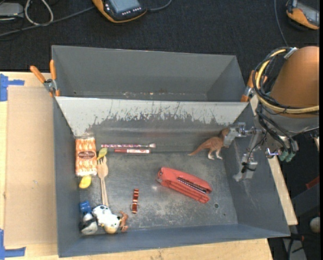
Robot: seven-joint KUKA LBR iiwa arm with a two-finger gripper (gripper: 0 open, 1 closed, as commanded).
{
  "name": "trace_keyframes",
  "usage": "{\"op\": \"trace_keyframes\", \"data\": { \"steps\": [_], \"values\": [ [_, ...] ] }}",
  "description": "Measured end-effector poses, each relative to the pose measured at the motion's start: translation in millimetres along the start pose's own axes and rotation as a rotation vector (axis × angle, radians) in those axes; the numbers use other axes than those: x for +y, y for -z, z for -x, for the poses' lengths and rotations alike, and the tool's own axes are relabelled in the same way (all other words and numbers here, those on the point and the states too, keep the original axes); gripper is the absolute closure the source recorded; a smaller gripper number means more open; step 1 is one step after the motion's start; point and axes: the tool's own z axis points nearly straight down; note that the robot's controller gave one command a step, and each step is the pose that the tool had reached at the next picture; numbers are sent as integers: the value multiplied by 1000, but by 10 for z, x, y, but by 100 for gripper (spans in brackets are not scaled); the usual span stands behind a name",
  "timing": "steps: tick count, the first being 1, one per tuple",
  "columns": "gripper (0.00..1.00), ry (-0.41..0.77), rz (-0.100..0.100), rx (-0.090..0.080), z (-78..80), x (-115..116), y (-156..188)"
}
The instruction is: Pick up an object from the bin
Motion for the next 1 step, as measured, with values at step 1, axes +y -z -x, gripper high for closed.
{"op": "trace_keyframes", "data": {
  "steps": [1],
  "values": [
    [0, 4, -2, -8, 14, 6, 47]
  ]
}}
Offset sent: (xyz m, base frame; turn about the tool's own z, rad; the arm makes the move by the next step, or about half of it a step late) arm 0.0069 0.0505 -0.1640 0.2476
